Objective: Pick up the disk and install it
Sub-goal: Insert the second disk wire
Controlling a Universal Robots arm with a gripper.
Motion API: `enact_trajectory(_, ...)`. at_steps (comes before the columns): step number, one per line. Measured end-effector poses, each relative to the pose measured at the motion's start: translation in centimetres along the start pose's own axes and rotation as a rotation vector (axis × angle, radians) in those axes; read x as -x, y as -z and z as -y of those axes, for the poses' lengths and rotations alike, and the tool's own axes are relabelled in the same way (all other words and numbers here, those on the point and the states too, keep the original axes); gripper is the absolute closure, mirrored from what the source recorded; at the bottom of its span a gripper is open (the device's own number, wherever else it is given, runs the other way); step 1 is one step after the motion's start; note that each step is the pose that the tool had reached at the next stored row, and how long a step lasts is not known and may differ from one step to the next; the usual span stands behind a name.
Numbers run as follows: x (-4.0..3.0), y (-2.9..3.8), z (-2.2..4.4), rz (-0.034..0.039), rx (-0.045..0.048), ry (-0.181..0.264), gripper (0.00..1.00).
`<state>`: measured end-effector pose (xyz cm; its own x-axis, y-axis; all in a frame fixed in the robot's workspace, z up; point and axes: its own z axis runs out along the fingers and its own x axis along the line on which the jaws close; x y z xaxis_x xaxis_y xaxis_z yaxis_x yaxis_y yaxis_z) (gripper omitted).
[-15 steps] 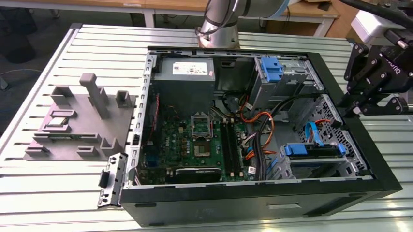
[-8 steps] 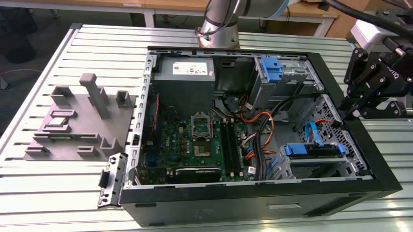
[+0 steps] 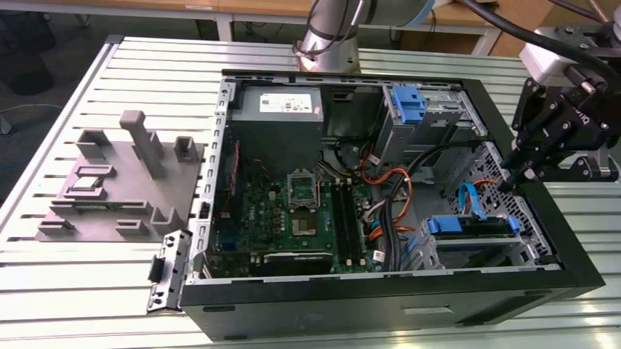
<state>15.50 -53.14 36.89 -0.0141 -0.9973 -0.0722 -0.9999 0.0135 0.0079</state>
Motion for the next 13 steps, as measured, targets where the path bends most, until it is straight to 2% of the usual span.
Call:
enact_trajectory(6,0.02,-0.83,0.16,0.0001,0.0000,0.000,0.71)
enact_trajectory(13,0.11,-1.27,0.18,0.0000,0.0000,0.000,0.71)
